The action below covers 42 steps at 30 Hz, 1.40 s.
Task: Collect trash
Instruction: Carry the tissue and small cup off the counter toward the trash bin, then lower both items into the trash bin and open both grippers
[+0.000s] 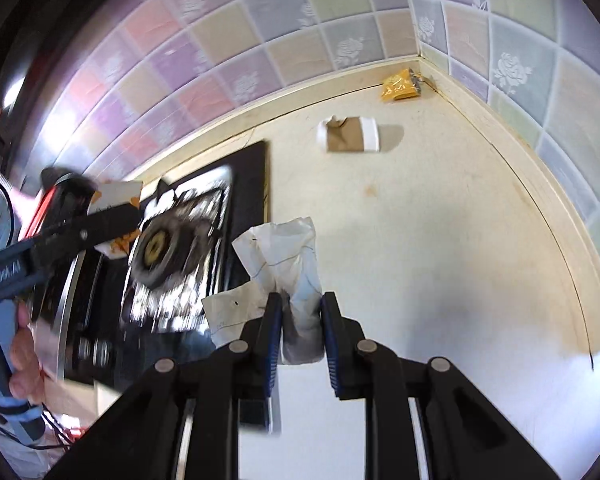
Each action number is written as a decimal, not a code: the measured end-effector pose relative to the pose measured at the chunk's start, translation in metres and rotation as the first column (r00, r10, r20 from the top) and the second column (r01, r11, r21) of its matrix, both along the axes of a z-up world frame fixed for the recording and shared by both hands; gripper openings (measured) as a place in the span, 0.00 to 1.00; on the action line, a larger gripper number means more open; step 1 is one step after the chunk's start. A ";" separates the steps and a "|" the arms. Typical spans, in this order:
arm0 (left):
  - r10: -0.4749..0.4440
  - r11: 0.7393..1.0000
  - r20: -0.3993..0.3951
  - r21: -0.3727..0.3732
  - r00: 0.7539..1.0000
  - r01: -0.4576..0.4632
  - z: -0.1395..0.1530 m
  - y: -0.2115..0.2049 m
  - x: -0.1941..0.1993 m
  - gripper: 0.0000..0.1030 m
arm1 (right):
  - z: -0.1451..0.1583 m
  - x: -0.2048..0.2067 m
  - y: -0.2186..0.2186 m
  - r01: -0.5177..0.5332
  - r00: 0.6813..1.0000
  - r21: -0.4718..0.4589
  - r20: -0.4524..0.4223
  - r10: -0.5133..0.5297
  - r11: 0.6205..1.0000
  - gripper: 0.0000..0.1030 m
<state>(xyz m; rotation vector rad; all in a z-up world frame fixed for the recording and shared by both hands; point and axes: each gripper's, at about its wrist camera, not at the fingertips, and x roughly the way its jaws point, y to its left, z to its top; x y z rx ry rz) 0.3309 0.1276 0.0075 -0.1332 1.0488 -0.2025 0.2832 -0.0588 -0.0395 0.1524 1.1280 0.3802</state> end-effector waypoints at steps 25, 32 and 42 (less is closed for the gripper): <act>-0.024 0.999 -0.145 0.019 0.989 0.027 -0.143 -0.077 -0.287 0.51 | -0.102 -0.254 -0.028 -0.103 0.993 -0.202 -0.078 0.089 0.974 0.19; -0.060 0.998 -0.260 -0.016 0.964 0.058 -0.236 -0.084 -0.298 0.51 | -0.197 -0.263 -0.039 -0.033 0.979 -0.218 -0.202 -0.012 0.975 0.19; -0.122 0.993 -0.359 -0.049 0.925 0.112 -0.383 -0.098 -0.285 0.51 | -0.359 -0.251 -0.061 0.125 0.932 -0.214 -0.310 -0.189 0.969 0.20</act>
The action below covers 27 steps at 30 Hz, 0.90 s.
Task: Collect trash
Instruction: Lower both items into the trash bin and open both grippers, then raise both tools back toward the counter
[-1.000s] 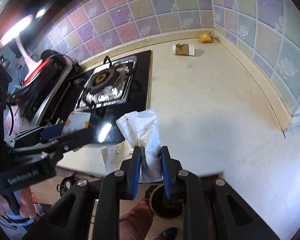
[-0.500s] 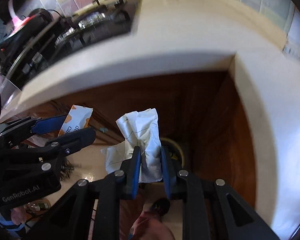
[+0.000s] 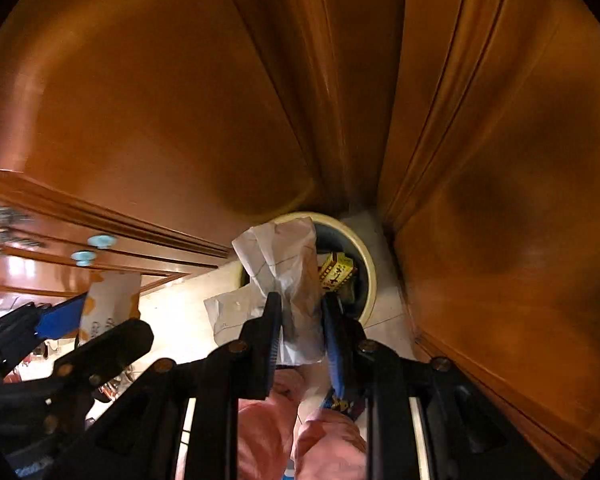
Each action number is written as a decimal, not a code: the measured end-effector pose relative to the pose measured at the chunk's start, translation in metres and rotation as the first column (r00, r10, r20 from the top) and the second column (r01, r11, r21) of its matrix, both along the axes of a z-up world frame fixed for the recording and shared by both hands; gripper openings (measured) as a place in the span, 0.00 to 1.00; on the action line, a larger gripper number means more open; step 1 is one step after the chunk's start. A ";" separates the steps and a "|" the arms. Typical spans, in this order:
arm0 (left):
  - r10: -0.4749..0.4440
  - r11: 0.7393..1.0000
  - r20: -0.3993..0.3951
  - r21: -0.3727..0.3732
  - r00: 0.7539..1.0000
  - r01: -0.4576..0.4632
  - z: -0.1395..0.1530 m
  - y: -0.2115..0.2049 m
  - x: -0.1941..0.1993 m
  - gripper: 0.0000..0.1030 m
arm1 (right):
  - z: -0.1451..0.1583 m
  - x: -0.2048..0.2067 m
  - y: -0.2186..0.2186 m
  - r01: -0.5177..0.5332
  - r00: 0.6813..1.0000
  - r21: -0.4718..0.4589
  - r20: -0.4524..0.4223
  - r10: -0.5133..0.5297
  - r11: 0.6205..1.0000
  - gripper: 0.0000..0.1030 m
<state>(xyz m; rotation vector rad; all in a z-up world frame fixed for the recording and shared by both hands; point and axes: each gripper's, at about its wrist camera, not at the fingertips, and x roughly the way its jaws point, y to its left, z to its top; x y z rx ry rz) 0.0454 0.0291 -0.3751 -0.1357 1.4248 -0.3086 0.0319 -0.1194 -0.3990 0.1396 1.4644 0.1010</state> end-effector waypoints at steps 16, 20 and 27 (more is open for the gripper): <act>-0.036 0.993 -0.056 0.108 0.998 0.042 -0.086 0.026 0.020 0.83 | -0.098 0.012 -0.009 0.050 0.994 0.004 -0.102 -0.049 0.999 0.51; -0.030 0.993 -0.046 0.113 0.998 0.035 -0.069 0.033 0.016 0.83 | -0.076 0.007 -0.007 0.055 0.993 0.010 -0.109 -0.054 0.998 0.51; -0.017 0.994 -0.011 0.105 1.000 0.018 -0.007 0.027 0.009 0.86 | -0.018 0.002 -0.007 0.053 0.994 0.040 -0.094 -0.049 0.998 0.51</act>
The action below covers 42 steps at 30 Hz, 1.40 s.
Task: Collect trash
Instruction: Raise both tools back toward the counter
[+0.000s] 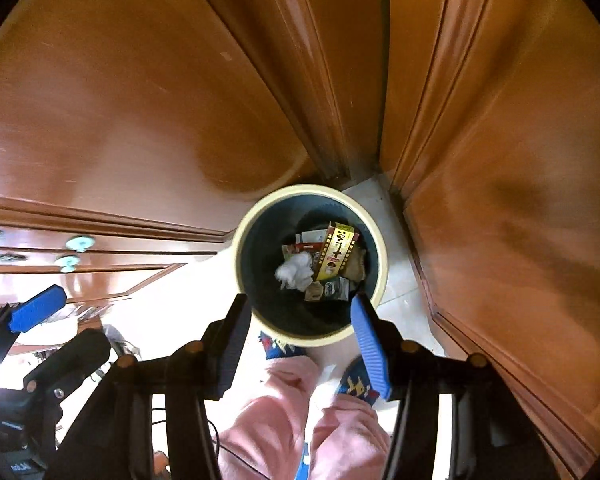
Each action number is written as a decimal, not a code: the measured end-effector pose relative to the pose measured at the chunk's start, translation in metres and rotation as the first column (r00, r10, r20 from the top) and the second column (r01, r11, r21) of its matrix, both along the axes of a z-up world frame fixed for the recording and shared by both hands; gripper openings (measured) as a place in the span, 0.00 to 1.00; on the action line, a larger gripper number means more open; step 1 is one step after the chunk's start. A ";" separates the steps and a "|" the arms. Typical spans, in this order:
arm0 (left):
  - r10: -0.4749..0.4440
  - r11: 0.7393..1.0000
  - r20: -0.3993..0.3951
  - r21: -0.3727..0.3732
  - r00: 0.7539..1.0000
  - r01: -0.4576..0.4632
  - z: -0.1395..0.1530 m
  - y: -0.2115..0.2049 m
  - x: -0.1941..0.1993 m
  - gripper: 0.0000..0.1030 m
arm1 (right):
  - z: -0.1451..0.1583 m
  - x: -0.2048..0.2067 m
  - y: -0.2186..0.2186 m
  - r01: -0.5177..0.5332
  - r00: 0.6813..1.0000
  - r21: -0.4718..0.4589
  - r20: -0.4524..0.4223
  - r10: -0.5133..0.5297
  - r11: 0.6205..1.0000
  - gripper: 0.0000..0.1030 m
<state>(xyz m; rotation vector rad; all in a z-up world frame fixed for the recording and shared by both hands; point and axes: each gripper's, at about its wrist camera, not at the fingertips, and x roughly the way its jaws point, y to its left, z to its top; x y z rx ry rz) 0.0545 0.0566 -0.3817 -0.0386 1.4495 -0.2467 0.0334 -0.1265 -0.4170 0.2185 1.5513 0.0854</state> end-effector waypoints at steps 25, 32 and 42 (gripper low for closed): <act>0.047 0.996 0.383 0.050 0.923 -0.071 0.295 -0.001 -0.018 0.99 | 0.296 0.002 0.007 -0.223 0.883 -0.035 0.416 0.217 0.974 0.51; 0.070 0.994 0.500 0.043 0.863 -0.105 0.348 -0.006 -0.015 0.99 | 0.348 0.004 0.006 -0.264 0.787 -0.061 0.564 0.251 0.963 0.51; 0.086 0.991 0.564 0.034 0.821 -0.127 0.391 -0.015 -0.009 0.99 | 0.392 0.012 -0.016 -0.242 0.710 -0.031 0.675 0.199 0.970 0.57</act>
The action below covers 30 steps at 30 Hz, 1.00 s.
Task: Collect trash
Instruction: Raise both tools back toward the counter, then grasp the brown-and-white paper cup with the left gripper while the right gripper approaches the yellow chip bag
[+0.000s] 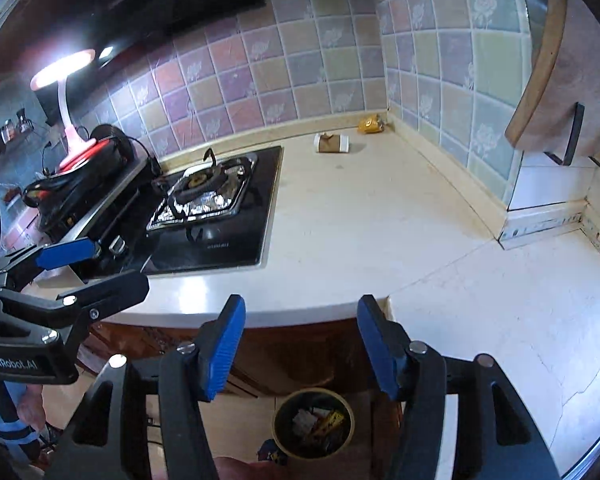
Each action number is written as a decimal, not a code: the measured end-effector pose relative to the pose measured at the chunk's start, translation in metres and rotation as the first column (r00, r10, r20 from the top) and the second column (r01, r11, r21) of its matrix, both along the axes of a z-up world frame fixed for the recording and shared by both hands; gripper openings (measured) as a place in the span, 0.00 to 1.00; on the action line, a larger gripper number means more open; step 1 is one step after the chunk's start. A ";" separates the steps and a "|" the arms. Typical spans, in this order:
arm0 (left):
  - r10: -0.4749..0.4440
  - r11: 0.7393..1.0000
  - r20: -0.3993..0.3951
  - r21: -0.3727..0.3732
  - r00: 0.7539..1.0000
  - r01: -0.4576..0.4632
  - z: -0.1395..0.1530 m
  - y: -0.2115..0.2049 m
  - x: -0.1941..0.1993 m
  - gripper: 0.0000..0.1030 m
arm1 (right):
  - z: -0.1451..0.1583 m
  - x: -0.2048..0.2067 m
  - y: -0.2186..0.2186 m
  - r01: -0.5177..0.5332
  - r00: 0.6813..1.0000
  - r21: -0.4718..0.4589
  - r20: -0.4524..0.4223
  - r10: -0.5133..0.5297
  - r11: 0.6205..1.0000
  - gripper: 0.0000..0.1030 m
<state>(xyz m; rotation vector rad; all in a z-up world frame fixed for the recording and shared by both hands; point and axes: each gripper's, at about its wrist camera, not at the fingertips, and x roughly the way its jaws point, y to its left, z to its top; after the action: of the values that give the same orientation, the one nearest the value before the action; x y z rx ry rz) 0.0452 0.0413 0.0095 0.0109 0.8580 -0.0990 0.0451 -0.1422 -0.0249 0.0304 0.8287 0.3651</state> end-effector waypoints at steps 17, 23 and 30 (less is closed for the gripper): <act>-0.096 0.993 -0.047 0.068 0.994 0.099 0.026 0.004 0.150 0.99 | 0.014 0.088 -0.021 0.116 0.993 -0.020 -0.024 -0.117 0.993 0.57; -0.233 0.945 -0.081 0.217 0.969 0.245 0.024 -0.016 0.260 0.99 | 0.020 0.169 -0.016 0.193 0.980 -0.024 -0.054 -0.194 0.981 0.57; -0.345 0.878 -0.163 0.292 0.924 0.379 -0.021 -0.041 0.401 0.99 | 0.013 0.283 -0.009 0.325 0.943 -0.056 -0.050 -0.328 0.944 0.57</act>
<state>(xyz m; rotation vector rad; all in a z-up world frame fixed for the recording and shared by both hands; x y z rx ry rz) 0.4463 0.0001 -0.0118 0.4779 0.9643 -0.3159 0.3283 -0.1508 -0.0115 0.1337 0.8737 0.0312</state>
